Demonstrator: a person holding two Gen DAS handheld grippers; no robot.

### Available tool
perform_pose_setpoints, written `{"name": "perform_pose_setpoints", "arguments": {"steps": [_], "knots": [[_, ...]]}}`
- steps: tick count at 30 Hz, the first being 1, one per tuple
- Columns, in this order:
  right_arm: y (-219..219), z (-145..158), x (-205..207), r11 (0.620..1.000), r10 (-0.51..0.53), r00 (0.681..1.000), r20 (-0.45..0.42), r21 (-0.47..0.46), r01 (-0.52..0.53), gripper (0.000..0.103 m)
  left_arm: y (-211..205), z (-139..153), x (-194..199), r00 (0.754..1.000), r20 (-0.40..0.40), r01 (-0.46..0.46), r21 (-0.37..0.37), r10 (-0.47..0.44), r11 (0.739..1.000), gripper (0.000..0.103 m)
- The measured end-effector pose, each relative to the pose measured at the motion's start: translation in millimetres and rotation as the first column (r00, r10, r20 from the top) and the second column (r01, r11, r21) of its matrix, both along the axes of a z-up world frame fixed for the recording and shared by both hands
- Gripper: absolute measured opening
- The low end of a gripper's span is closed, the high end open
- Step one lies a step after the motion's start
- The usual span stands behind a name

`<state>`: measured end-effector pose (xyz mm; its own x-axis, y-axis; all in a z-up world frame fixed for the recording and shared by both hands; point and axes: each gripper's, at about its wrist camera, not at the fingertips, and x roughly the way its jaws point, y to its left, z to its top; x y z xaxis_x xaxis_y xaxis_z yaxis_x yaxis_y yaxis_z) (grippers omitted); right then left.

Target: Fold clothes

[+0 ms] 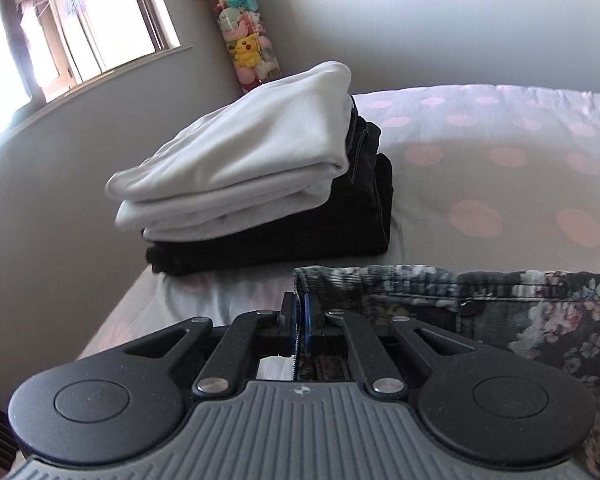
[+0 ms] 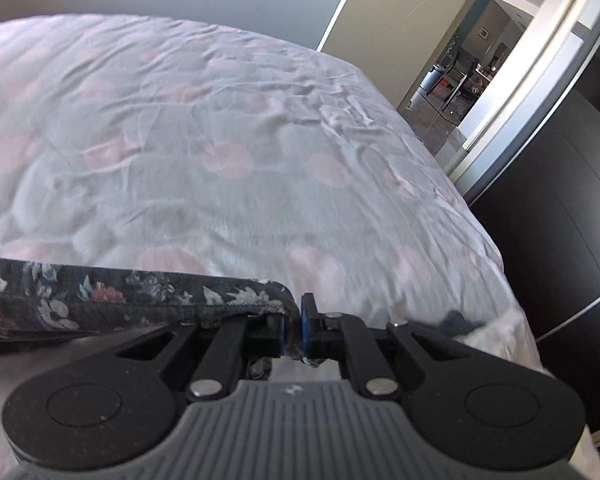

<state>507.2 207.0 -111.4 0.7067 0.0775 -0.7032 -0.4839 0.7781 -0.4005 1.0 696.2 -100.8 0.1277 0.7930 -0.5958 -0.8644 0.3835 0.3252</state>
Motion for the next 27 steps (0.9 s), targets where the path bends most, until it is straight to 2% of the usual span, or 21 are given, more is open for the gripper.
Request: {"name": "perform_pose_setpoints", "arguments": {"steps": [2,5,9,11,14,15,16,17,18,19,24,27], "knots": [[21.7,-14.2,18.4,0.999,0.007,1.000,0.010,-0.048,-0.007,0.009,14.1,-15.9,15.7,1.000,-0.031,-0.004,-0.018,0.003,1.000,0.005],[43.9,-31.3,38.8,0.997,0.019,1.000,0.019,-0.074,-0.018,0.009,22.1,-39.5,32.7,0.996,-0.086,0.006,-0.017,-0.008,1.000,0.005],[61.7,-47.4,55.0,0.995,0.018,1.000,0.025,-0.097,-0.015,0.015,28.1,-60.0,35.2,0.995,-0.103,-0.011,-0.040,0.006,0.999,0.005],[60.0,-46.9,59.3,0.997,-0.008,1.000,0.027,-0.074,0.010,0.028,27.6,-63.5,31.9,0.995,-0.098,-0.010,-0.050,0.005,0.999,0.006],[42.0,-34.5,63.0,0.997,-0.051,0.999,-0.013,0.057,0.052,0.040,19.5,-58.6,25.0,0.997,-0.080,0.014,-0.054,-0.018,0.998,0.008],[32.3,-28.2,62.6,0.990,-0.063,0.998,-0.026,0.126,0.066,0.044,16.1,-55.1,21.8,0.997,-0.067,0.022,-0.055,-0.025,0.998,0.011],[21.5,-21.3,61.7,0.976,-0.075,0.996,-0.038,0.203,0.081,0.056,13.1,-51.3,18.1,0.998,-0.052,0.021,-0.064,-0.024,0.998,0.013],[9.8,-14.4,58.9,0.954,-0.092,0.994,-0.050,0.281,0.103,0.069,10.3,-47.5,14.2,0.999,-0.037,0.018,-0.076,-0.021,0.997,0.020],[-2.1,-8.5,56.9,0.928,-0.112,0.992,-0.065,0.350,0.128,0.074,7.2,-43.5,10.2,1.000,-0.021,0.012,-0.090,-0.014,0.996,0.028],[-12.4,-4.8,55.4,0.904,-0.132,0.988,-0.084,0.399,0.155,0.078,2.9,-40.3,5.7,1.000,-0.002,0.008,-0.101,-0.008,0.995,0.030],[-56.5,-15.3,51.0,0.806,-0.250,0.946,-0.207,0.497,0.322,0.074,-30.4,-34.0,-19.2,0.997,0.065,-0.018,-0.141,0.028,0.990,0.037],[-72.0,-37.3,52.2,0.740,-0.279,0.916,-0.287,0.543,0.396,0.064,-51.8,-41.6,-29.4,0.997,0.063,-0.038,-0.143,0.047,0.989,0.039]]}}
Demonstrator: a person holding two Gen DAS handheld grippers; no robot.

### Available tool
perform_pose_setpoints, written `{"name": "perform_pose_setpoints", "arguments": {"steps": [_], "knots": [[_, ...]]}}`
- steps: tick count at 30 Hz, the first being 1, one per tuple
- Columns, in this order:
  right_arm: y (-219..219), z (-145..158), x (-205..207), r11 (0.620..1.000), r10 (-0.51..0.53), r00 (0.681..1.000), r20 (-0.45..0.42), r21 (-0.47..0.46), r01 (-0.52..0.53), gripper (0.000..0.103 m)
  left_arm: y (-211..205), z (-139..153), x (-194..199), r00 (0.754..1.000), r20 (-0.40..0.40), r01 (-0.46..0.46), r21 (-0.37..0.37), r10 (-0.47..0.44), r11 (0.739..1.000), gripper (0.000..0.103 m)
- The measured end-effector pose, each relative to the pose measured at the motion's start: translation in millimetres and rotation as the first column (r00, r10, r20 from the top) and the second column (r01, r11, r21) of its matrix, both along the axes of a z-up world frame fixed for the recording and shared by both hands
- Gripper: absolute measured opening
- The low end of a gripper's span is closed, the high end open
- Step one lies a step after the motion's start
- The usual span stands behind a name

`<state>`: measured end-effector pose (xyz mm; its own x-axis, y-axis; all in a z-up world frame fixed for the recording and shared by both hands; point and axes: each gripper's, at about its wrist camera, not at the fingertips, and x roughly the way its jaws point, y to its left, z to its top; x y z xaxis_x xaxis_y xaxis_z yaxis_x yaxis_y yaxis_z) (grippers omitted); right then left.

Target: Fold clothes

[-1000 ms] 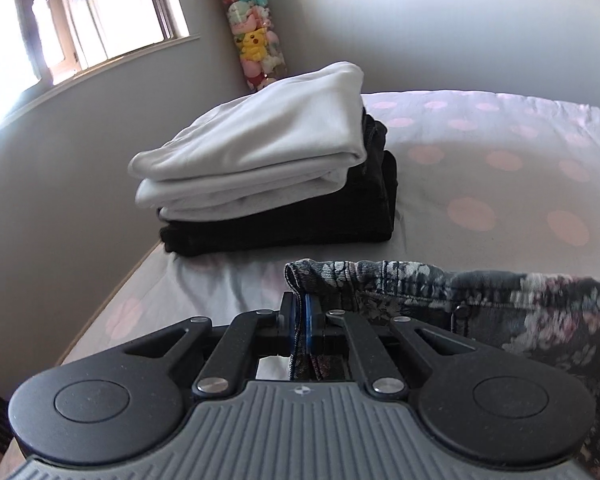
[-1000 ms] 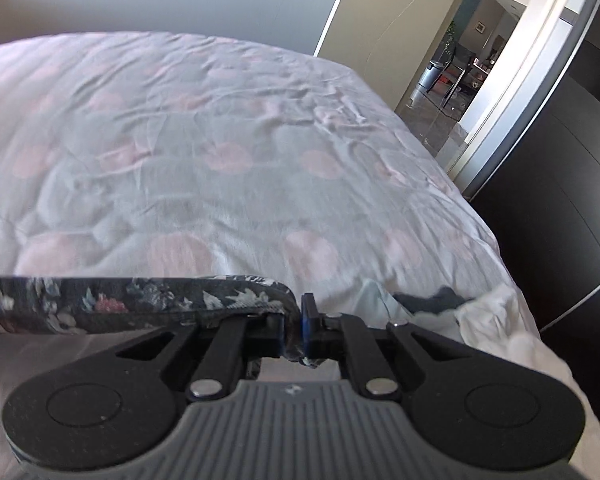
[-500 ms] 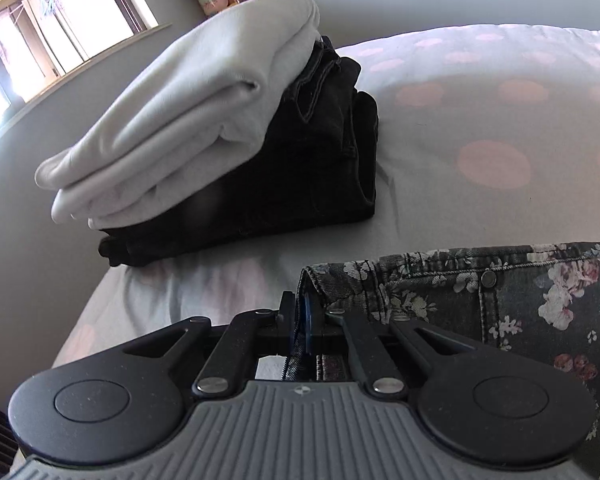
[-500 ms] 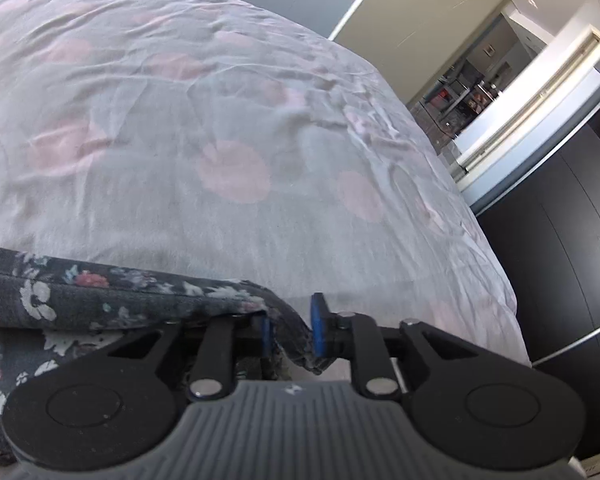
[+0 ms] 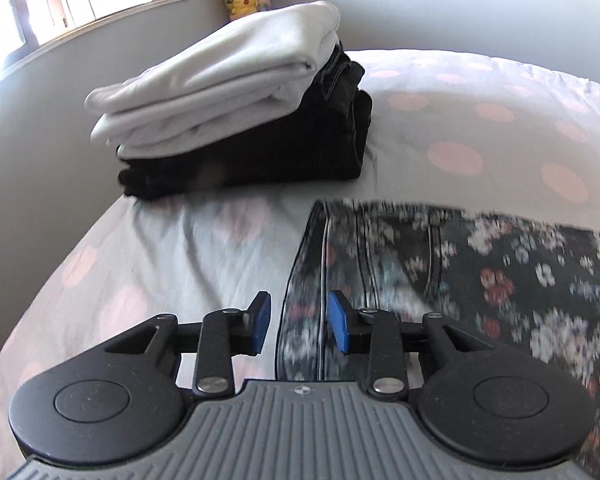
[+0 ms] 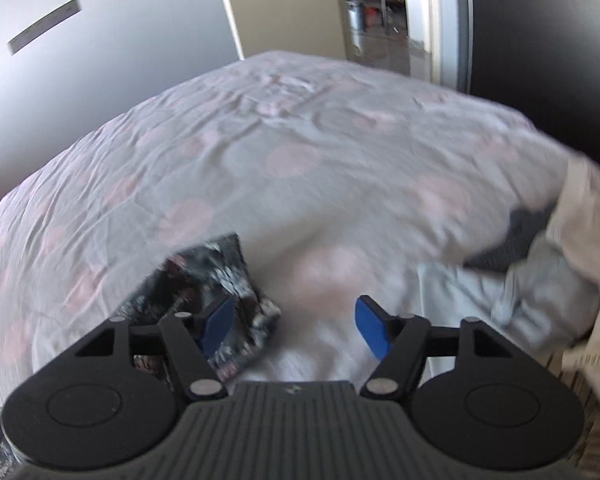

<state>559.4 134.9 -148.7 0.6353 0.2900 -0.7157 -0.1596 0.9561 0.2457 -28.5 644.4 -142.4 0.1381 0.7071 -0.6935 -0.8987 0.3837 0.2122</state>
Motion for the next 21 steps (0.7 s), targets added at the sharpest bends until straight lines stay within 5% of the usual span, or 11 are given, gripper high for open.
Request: {"name": "perform_pose_setpoints", "arguments": {"steps": [6,8,11,17,18,20,21], "knots": [[-0.9,-35.1,12.1,0.978,-0.050,0.995,-0.088,0.198,0.066,0.057,-25.5,-11.6,-15.3,1.000,0.012,-0.028,0.038,0.028,0.999,0.047],[8.9,-37.3,16.1,0.984,-0.037,0.995,-0.096,0.172,0.053,0.014,-27.8,-12.3,-18.9,0.999,0.009,-0.039,0.044,0.038,0.998,0.047],[14.7,-25.8,13.2,0.998,-0.037,0.999,-0.003,0.042,0.037,0.012,-29.1,-10.8,-22.5,0.999,0.018,-0.050,0.048,0.049,0.998,0.047],[10.7,-29.1,14.6,0.993,-0.011,1.000,0.016,-0.114,0.013,0.012,-32.9,-10.1,-17.3,1.000,0.012,-0.001,0.047,0.001,0.999,0.047],[10.1,-29.1,11.9,0.992,-0.021,1.000,0.023,-0.121,0.023,0.015,-34.3,-7.3,-15.1,1.000,0.005,0.020,0.046,-0.020,0.999,0.047],[10.0,-26.5,4.4,0.988,-0.038,0.998,0.046,-0.149,0.044,0.038,-37.2,0.8,-12.0,0.998,0.002,0.063,0.034,-0.063,0.997,0.047],[10.2,-22.0,-1.6,0.987,-0.031,0.998,0.054,-0.159,0.039,0.037,-38.7,6.0,-11.2,0.996,0.008,0.086,0.021,-0.086,0.996,0.047]]}}
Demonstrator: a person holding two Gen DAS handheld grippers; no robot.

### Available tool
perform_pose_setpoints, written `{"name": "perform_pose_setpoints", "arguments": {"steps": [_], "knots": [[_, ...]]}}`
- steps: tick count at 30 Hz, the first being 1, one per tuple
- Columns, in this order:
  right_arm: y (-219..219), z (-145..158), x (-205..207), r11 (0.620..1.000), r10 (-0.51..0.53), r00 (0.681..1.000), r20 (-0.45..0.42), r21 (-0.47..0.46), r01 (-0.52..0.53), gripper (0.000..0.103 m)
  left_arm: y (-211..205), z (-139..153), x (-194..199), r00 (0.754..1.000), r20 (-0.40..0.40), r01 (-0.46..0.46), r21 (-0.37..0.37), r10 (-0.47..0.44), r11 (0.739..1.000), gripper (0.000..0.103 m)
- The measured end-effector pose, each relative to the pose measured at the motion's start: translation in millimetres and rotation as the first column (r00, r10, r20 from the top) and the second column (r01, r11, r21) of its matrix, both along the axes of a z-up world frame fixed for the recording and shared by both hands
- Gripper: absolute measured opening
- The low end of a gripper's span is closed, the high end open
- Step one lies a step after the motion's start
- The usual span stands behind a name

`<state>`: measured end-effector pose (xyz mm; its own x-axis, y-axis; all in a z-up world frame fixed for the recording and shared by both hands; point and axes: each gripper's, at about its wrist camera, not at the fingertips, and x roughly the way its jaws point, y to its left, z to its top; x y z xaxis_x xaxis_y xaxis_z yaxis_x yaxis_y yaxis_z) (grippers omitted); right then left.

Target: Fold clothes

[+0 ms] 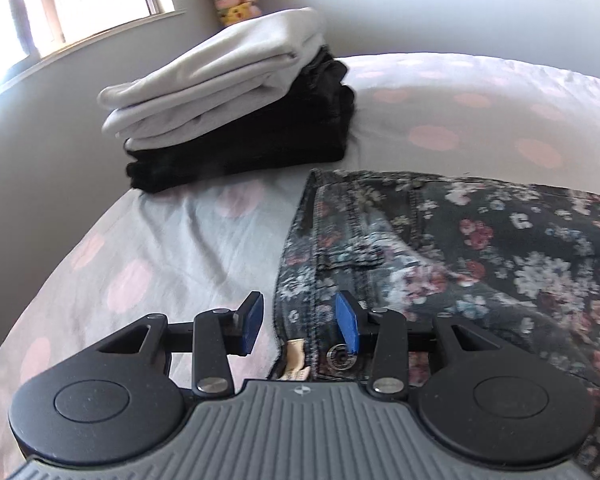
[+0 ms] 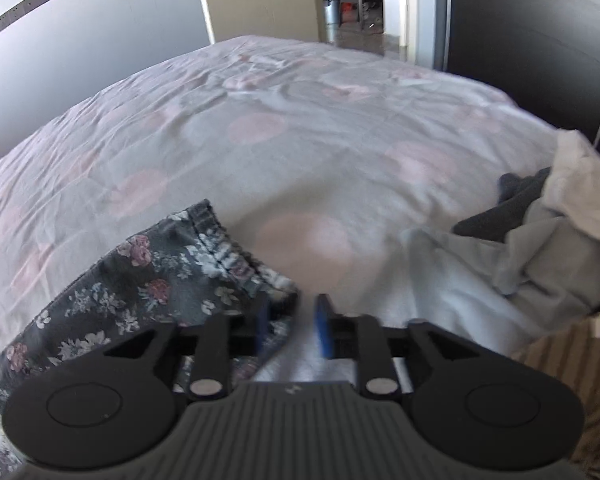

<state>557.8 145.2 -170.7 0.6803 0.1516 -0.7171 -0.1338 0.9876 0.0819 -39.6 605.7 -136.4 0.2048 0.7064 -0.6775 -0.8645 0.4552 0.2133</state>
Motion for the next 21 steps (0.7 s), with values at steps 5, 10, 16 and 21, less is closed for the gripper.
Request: {"name": "perform_pose_setpoints", "arguments": {"steps": [5,10,16,21], "knots": [[5.8,30.2,-51.0,0.989,0.141,0.990,0.001,0.050,-0.141,0.036,-23.9,30.0,-2.4,0.991,-0.014,0.135,-0.039,-0.135,0.990,0.047],[14.5,50.4,-136.9,0.930,0.353,0.934,-0.063,0.130,-0.343,0.036,-67.7,56.4,-17.0,0.944,-0.077,0.317,-0.064,-0.321,0.946,0.049],[19.0,54.3,-245.2,0.839,0.529,0.832,-0.167,0.250,-0.483,0.039,-130.2,67.4,-35.3,0.816,-0.210,0.530,-0.105,-0.539,0.842,0.056],[18.6,56.1,-328.2,0.763,0.630,0.742,-0.230,0.360,-0.537,0.047,-184.8,66.2,-46.8,0.737,-0.237,0.622,-0.128,-0.632,0.773,0.058]]}}
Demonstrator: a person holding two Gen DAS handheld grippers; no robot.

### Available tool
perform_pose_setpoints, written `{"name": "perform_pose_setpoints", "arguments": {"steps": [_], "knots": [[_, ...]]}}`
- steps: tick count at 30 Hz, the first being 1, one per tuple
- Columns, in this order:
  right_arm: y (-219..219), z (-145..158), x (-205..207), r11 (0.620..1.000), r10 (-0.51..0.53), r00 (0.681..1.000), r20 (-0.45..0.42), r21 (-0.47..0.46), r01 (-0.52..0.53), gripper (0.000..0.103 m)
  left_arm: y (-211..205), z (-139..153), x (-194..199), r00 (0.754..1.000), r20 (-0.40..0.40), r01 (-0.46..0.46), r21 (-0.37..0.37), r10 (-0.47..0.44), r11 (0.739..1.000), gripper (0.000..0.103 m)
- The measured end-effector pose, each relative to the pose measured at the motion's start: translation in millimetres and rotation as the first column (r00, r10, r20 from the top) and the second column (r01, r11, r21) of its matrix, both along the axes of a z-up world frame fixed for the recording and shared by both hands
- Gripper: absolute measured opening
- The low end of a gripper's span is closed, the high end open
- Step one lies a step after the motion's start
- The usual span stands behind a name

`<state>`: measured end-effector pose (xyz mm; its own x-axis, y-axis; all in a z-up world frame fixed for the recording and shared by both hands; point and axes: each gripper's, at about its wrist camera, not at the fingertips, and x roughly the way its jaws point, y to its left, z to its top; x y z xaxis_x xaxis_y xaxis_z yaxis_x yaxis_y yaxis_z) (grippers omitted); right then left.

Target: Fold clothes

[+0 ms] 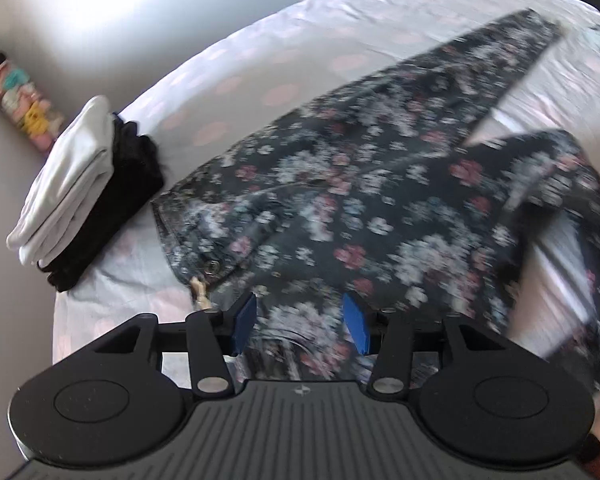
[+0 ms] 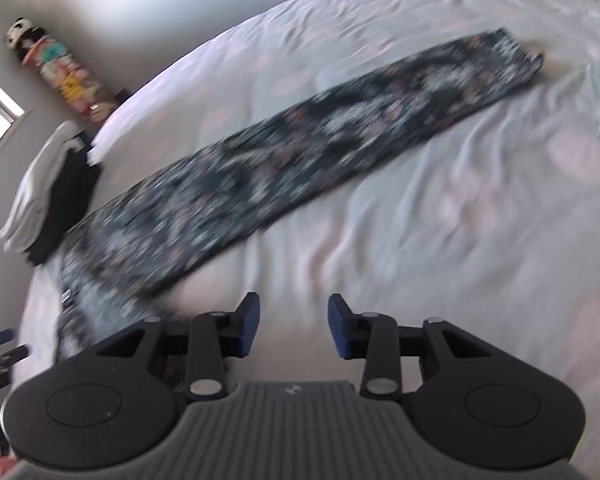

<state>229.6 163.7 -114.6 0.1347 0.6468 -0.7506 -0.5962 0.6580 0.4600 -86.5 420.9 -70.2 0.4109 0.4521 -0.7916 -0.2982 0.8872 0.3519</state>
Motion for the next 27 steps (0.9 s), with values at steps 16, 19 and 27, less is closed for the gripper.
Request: {"name": "perform_pose_setpoints", "arguments": {"steps": [16,19,27], "knots": [[16.1,-17.3,-185.3,0.970,0.223,0.955,0.196,-0.142,-0.197,0.073,-106.0,-36.4,34.4,0.980,0.189,0.074,-0.066,-0.061,0.995,0.060],[20.3,-19.9,-189.1,0.966,0.224,0.943,0.245,-0.185,-0.181,0.040,-96.8,-42.6,26.4,0.975,0.221,0.061,-0.127,-0.032,0.990,0.060],[33.2,26.1,-184.2,0.990,0.138,0.884,0.446,-0.092,-0.108,0.003,-43.7,-31.6,4.2,0.904,0.394,-0.008,-0.372,0.165,0.928,0.060]]}}
